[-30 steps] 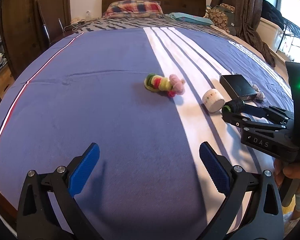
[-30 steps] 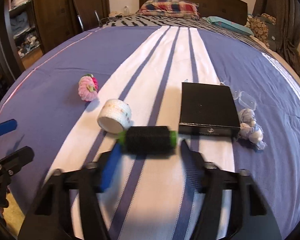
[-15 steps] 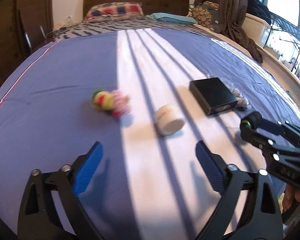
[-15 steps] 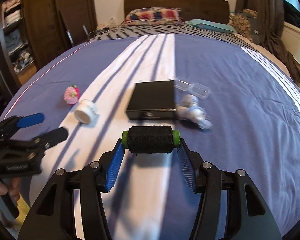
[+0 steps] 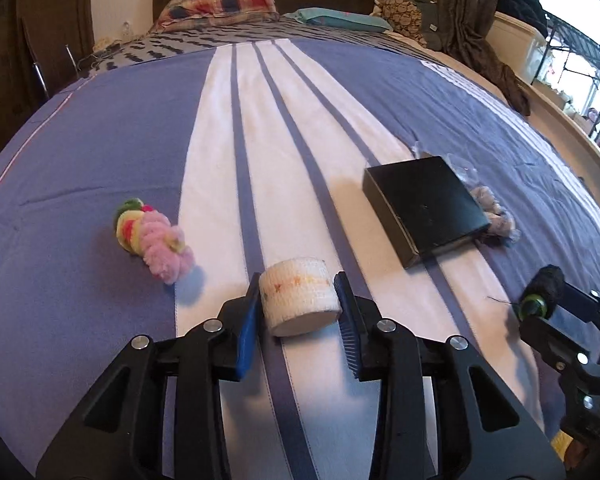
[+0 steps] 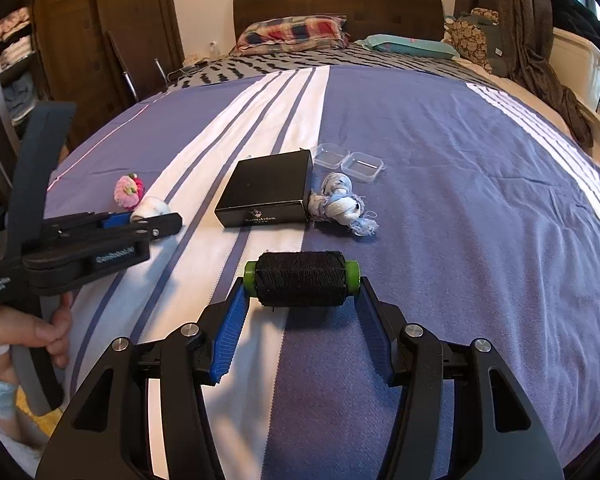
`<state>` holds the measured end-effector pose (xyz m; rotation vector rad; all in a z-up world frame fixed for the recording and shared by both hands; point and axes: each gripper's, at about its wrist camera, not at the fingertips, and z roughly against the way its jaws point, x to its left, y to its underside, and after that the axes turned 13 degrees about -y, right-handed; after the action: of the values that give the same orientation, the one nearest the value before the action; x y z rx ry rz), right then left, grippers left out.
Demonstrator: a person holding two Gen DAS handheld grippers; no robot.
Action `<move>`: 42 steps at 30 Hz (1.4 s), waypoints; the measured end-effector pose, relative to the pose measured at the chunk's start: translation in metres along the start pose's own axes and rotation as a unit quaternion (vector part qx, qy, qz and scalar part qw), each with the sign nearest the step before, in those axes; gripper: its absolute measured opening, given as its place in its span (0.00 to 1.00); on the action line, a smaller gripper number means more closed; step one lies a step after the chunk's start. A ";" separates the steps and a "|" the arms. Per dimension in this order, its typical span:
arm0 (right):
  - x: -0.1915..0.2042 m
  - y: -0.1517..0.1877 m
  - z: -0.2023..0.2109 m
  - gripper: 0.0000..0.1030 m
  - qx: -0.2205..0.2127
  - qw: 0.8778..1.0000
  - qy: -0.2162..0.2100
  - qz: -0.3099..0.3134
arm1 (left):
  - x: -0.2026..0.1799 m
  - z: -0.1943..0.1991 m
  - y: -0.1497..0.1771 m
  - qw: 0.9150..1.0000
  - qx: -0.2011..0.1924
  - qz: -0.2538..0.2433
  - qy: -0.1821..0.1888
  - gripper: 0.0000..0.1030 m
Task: Collect trash
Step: 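Carry the spool and tape roll down over the black bin with both tools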
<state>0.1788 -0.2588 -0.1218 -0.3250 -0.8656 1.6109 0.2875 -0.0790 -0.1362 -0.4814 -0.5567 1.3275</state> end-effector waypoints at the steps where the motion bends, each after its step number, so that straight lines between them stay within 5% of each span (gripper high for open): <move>1: 0.002 0.001 0.002 0.53 0.000 1.000 0.001 0.003 | 0.001 0.002 0.002 1.000 -0.001 -0.003 0.000 0.33; 11: 0.029 0.028 0.052 0.53 -0.018 0.999 0.019 0.019 | 0.001 0.062 0.048 0.999 -0.029 -0.023 0.017 0.32; 26: 0.076 0.088 0.111 0.53 -0.022 0.999 -0.009 0.026 | 0.001 0.164 0.123 0.996 -0.074 -0.033 0.039 0.32; 42: 0.094 0.154 0.121 0.54 0.017 1.000 -0.019 0.016 | 0.005 0.182 0.218 0.998 -0.029 -0.031 0.047 0.32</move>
<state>-0.0334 -0.2136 -0.1210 -0.2861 -0.8643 1.6653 0.0074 -0.0325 -0.1295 -0.5681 -0.5293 1.2265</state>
